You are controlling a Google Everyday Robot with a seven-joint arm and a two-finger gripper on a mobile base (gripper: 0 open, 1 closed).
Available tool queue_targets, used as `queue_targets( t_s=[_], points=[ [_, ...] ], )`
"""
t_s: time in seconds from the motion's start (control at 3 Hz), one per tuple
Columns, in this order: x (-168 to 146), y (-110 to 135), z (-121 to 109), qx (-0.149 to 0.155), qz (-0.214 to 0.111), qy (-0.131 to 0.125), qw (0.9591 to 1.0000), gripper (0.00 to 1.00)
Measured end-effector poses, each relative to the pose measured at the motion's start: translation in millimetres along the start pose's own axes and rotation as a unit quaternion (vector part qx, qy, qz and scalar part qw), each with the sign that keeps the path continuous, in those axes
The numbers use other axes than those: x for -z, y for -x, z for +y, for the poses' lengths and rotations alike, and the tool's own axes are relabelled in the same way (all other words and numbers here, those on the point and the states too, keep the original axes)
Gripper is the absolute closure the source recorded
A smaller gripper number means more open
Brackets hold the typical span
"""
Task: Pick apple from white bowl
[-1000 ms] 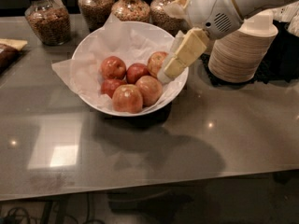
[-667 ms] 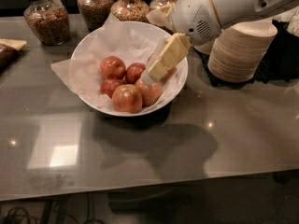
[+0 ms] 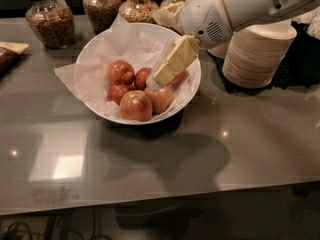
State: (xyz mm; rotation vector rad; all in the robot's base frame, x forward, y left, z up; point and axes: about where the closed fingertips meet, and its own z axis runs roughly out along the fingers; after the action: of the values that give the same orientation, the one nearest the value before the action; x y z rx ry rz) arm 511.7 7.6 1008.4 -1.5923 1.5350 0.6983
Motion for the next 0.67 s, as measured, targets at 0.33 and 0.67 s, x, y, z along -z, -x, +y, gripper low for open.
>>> queue_targets(
  t_s=[0.33,0.67],
  points=[
    [-30,7,-10,0.016,-0.017,-0.001,0.9997,0.0],
    [-59,12,-25,0.023,-0.026,0.005,0.9994,0.03]
  ],
)
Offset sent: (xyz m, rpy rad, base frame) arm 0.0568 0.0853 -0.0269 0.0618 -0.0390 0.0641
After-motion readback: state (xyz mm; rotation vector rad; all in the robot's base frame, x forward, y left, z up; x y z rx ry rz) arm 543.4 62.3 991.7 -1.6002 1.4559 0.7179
